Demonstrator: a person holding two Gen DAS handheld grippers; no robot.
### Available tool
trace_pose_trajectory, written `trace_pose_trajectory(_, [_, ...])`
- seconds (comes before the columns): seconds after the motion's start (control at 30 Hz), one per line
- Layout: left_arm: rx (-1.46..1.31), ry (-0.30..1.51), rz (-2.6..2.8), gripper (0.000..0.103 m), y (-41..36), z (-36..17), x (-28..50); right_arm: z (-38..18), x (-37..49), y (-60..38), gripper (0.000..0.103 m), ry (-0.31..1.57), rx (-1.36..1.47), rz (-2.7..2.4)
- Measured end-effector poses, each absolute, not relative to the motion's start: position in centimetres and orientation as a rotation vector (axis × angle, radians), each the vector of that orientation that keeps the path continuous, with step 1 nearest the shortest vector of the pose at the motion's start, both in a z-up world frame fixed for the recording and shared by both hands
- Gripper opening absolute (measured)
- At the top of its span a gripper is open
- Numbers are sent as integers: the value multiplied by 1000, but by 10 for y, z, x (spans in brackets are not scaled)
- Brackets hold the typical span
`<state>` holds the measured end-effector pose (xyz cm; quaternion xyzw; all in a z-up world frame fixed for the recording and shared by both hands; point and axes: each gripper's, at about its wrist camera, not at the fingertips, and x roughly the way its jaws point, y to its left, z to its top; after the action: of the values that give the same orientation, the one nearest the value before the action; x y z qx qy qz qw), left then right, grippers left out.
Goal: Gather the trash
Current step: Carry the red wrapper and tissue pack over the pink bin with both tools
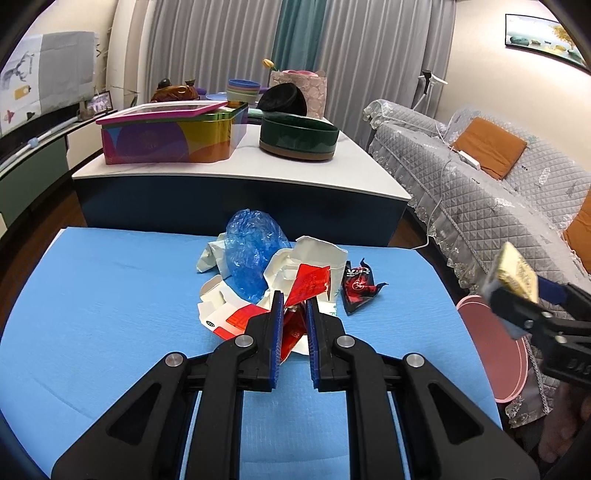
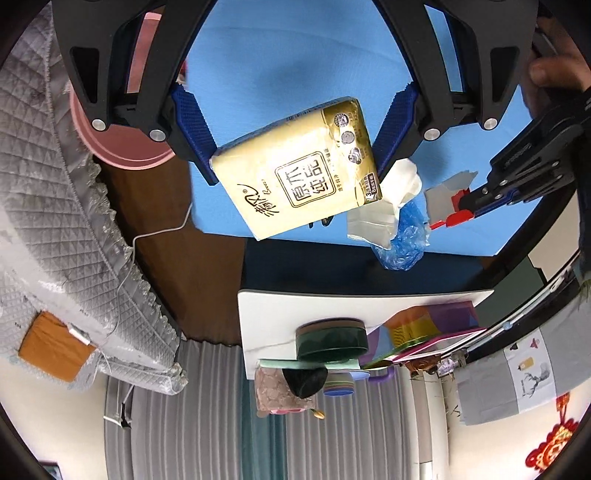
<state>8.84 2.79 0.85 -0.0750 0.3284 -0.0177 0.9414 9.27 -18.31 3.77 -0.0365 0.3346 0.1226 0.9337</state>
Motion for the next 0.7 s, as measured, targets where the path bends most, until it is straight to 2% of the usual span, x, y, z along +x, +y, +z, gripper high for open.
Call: trace_pose_trajectory(0.7, [-89,633,-68,12,-5,25,56,26,49,-234,80,639,-32,189])
